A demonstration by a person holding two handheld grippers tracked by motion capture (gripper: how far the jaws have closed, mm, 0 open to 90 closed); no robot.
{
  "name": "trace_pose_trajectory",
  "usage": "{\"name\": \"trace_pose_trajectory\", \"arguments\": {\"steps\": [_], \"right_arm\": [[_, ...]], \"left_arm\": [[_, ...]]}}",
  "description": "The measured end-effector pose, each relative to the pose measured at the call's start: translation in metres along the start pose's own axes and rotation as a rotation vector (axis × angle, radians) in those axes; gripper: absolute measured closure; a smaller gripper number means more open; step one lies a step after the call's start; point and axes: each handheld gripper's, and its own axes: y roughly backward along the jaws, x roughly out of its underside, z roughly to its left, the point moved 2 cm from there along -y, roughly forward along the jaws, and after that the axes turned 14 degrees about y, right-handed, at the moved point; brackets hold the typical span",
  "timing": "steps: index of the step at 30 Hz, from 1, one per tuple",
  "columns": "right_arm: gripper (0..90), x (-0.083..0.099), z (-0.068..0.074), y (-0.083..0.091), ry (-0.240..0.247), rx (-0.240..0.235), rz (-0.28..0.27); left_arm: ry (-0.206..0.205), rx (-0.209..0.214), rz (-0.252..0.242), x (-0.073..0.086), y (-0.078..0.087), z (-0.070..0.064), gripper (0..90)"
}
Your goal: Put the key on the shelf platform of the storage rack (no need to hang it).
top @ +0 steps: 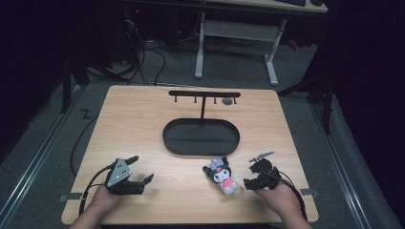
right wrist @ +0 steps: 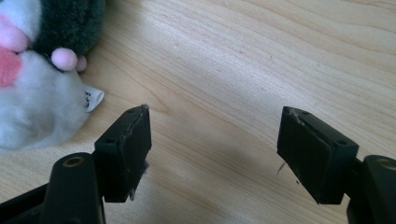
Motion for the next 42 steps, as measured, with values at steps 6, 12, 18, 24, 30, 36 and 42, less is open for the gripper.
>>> {"name": "trace_pose_trajectory", "arguments": {"steps": [6, 12, 18, 24, 30, 36, 42], "right_arm": [[27.1, -0.001, 0.0, 0.003, 0.006, -0.014, 0.028], [27.7, -0.002, 0.002, 0.01, 0.027, -0.028, 0.062], [28.4, -0.002, 0.002, 0.015, 0.057, -0.04, 0.099], [28.3, -0.004, 0.006, 0.023, 0.019, -0.063, 0.091], [28.3, -0.016, 0.012, 0.034, 0.026, -0.075, 0.055], [28.5, -0.026, 0.018, 0.042, 0.028, -0.092, 0.019], [28.6, -0.039, 0.028, 0.044, 0.057, -0.101, 0.009]], "left_arm": [[-0.001, 0.001, -0.002, 0.0, 0.0, 0.0, 15.4], [0.001, 0.0, -0.002, 0.0, 0.0, 0.0, 15.4], [0.001, 0.0, 0.0, 0.0, 0.0, 0.0, 15.4], [0.001, 0.0, 0.0, 0.0, 0.0, 0.0, 15.4], [0.001, 0.0, 0.001, 0.0, 0.0, 0.0, 15.4], [0.0, 0.0, 0.0, 0.0, 0.0, 0.0, 15.4], [0.002, 0.0, -0.001, 0.0, 0.0, 0.0, 15.4]]}}
